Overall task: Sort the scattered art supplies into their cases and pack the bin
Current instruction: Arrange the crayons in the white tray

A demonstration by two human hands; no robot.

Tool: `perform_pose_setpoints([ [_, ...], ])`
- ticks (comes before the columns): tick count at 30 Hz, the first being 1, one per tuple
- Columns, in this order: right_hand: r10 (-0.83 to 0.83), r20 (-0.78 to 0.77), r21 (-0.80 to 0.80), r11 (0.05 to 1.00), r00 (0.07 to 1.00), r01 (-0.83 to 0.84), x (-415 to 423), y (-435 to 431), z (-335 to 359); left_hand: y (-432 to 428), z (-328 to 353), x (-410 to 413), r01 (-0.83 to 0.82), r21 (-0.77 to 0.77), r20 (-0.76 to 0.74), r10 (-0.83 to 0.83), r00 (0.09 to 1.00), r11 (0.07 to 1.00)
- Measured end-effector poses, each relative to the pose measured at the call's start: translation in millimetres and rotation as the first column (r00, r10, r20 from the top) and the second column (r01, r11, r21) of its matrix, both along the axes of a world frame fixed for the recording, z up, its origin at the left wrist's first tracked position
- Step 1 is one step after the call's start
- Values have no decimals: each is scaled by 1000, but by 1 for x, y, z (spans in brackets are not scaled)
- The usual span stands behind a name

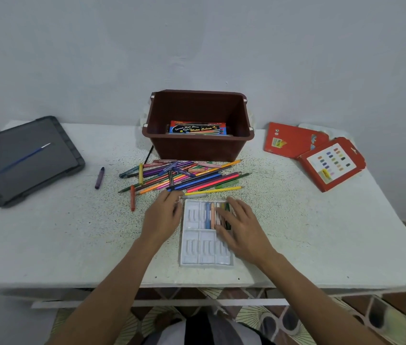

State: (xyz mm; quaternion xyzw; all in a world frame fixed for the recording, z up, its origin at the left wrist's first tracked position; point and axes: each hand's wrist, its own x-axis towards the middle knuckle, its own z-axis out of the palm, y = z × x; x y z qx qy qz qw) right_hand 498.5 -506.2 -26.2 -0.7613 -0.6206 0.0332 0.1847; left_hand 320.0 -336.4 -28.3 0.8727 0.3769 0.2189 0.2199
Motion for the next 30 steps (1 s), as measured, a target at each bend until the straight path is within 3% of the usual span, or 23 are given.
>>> perform_pose_setpoints([
  [5, -11, -69, -17, 1000, 998, 10, -3, -10, -3, 12, 3, 8, 49, 96, -129, -36, 991, 994],
  [15, -53, -73, -84, 995, 996, 46, -2, -14, -9, 21, 4, 13, 81, 240, -180, -38, 983, 967],
  [19, -57, -78, -94, 994, 995, 49, -2, -13, -9, 19, 10, 12, -29, 116, 0, 29, 1000, 993],
  [24, -54, -77, -95, 994, 996, 47, -2, -13, -9, 4, 34, 15, -7, -284, 379, 119, 918, 959],
  [30, -60, -62, -92, 994, 996, 54, -2, -12, -10, -9, 46, 22, -8, -373, 455, 190, 870, 928],
])
